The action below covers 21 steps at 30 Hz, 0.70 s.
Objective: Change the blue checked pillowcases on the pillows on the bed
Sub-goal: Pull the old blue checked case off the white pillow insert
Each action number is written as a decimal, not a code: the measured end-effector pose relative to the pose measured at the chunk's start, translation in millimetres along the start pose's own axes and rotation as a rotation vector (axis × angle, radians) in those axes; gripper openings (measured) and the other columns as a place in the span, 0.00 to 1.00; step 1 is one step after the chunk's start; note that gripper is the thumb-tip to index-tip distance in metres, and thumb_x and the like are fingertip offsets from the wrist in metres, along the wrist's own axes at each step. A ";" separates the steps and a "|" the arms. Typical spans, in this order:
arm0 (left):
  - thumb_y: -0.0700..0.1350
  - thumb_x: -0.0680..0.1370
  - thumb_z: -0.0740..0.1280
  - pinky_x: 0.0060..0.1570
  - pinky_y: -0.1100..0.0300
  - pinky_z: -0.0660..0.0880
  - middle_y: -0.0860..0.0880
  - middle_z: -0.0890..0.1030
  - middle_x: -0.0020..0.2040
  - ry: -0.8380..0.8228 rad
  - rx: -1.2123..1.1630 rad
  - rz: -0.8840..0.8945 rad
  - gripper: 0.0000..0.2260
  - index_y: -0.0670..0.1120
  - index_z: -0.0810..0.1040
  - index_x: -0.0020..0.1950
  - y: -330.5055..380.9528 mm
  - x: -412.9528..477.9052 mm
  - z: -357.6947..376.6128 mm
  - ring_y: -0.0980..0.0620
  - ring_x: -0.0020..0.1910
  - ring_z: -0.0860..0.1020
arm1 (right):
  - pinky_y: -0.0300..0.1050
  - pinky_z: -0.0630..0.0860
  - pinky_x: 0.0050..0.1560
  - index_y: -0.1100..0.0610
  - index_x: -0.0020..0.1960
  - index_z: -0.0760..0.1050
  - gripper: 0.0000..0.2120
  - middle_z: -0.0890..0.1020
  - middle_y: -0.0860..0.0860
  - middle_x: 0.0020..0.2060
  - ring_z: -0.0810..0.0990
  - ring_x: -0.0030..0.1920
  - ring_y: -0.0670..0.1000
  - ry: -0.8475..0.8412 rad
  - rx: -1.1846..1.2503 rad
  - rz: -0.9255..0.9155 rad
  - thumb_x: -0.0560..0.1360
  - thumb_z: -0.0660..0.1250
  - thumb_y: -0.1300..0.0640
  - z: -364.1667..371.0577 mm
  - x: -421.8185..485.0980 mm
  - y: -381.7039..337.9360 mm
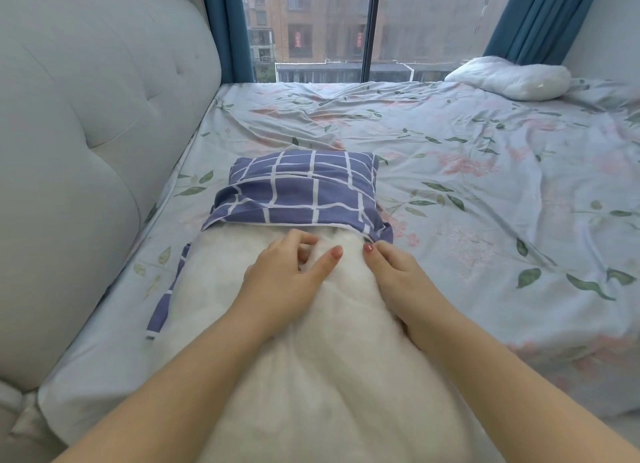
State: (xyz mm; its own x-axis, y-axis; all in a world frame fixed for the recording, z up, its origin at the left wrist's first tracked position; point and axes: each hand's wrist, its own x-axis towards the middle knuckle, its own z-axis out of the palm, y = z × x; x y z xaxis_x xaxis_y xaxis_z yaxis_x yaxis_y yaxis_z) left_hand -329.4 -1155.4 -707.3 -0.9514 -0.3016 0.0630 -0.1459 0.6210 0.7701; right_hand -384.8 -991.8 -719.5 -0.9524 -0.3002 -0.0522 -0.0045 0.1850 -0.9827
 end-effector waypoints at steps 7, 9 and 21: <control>0.81 0.62 0.47 0.62 0.46 0.70 0.50 0.78 0.55 0.004 0.138 -0.196 0.44 0.47 0.69 0.57 17.2 -12.5 8.5 0.45 0.56 0.76 | 0.56 0.72 0.66 0.63 0.64 0.77 0.44 0.80 0.62 0.61 0.78 0.63 0.61 -0.435 0.552 0.453 0.76 0.43 0.29 -1.3 -12.6 -9.0; 0.79 0.61 0.46 0.61 0.45 0.70 0.48 0.78 0.53 0.044 0.170 -0.196 0.42 0.46 0.68 0.54 18.7 -16.1 12.3 0.44 0.54 0.76 | 0.61 0.60 0.74 0.63 0.69 0.73 0.45 0.75 0.62 0.67 0.68 0.72 0.64 -0.508 0.623 0.467 0.75 0.43 0.27 -1.8 -14.5 -4.6; 0.60 0.78 0.64 0.46 0.55 0.74 0.53 0.81 0.39 0.097 -0.073 -0.003 0.17 0.48 0.76 0.41 -5.4 -5.0 12.3 0.54 0.42 0.78 | 0.44 0.74 0.40 0.64 0.52 0.82 0.29 0.78 0.57 0.36 0.75 0.35 0.52 -0.296 0.416 0.311 0.79 0.58 0.39 -3.7 -8.9 -7.9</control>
State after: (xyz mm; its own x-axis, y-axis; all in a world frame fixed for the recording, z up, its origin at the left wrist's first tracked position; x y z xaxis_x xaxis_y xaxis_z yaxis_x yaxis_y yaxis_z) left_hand -327.2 -1148.3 -719.6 -0.9197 -0.3742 0.1189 -0.1252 0.5664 0.8146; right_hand -377.4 -987.1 -710.6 -0.7641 -0.5497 -0.3376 0.4380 -0.0580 -0.8971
